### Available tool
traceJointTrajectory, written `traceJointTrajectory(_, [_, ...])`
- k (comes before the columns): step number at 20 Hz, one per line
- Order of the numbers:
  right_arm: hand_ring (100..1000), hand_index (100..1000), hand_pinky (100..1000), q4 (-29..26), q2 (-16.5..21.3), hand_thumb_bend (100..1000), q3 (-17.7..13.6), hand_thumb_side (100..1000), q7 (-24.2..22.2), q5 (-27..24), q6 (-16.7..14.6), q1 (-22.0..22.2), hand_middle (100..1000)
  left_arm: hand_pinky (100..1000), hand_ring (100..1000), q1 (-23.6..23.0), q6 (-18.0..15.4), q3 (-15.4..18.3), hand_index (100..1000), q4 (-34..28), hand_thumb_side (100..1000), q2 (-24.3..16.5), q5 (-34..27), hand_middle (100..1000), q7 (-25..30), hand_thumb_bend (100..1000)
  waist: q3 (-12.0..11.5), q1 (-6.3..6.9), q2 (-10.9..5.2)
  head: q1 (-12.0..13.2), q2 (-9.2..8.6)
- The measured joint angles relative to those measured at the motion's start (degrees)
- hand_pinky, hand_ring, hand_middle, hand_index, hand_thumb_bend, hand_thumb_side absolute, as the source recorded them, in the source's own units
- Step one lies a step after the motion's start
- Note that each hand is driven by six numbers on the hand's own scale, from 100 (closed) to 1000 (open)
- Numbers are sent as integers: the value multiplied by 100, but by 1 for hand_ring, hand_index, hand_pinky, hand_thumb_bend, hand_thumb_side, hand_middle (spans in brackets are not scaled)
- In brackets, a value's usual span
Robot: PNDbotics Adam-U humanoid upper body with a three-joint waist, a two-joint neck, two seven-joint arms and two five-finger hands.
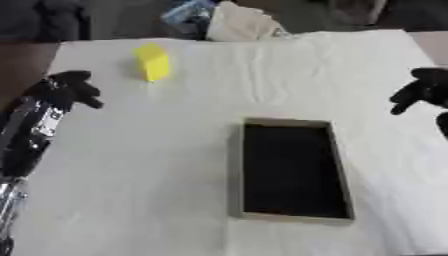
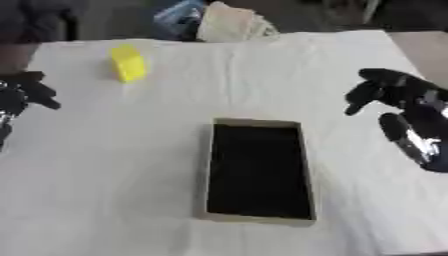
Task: Pick up objects on the table and place them in the box.
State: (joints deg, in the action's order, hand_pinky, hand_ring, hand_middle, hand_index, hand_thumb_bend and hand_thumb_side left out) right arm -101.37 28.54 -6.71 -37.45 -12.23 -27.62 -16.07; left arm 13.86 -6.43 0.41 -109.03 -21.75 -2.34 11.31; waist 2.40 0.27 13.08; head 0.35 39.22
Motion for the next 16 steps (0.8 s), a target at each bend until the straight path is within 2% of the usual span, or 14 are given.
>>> traceJointTrajectory(1, [639, 941, 778, 0, 0, 100, 0, 615, -1, 0, 0, 0, 702, 876, 633, 13, 4, 4, 835, -11, 751, 0, -23, 632, -9, 153, 0, 0, -1, 0, 0])
traceJointTrajectory(3, [639, 941, 778, 2, -1, 100, 0, 615, -10, -1, 3, 8, 702, 875, 634, 103, -31, 22, 835, -74, 742, -11, -89, 633, -60, 150, 11, 0, -22, 4, 1])
traceJointTrajectory(4, [640, 941, 778, 3, -2, 100, 0, 615, -18, -2, 2, 20, 702, 872, 637, 207, -54, 31, 835, -126, 695, -36, -148, 635, -108, 166, 12, 0, -41, 4, 1])
traceJointTrajectory(8, [640, 941, 778, 17, -2, 100, 0, 615, -26, -4, -2, 46, 702, 872, 637, 593, -73, 56, 835, -283, 695, -163, -421, 635, -307, 166, 6, 3, -54, 3, 1])
traceJointTrajectory(13, [640, 941, 778, 33, -2, 100, 0, 615, -31, -5, -7, 47, 702, 872, 637, 637, -51, 64, 835, -322, 695, -207, -588, 635, -354, 166, 4, 3, -54, 2, 1])
traceJointTrajectory(14, [639, 939, 778, 33, -2, 100, 0, 613, -31, -5, -7, 47, 700, 839, 666, 638, -50, 71, 834, -323, 421, -207, -601, 660, -356, 420, 5, 2, -55, 3, 1])
traceJointTrajectory(15, [639, 939, 778, 35, -6, 100, 10, 613, -36, -6, -6, 47, 700, 839, 666, 658, -63, 102, 834, -338, 421, -221, -624, 660, -373, 420, 43, -3, -85, 17, 3])
traceJointTrajectory(16, [639, 939, 778, 39, -16, 100, 41, 612, -50, -17, 0, 52, 700, 832, 672, 731, -92, 158, 833, -355, 385, -268, -662, 666, -407, 481, 141, -11, -172, 47, 17])
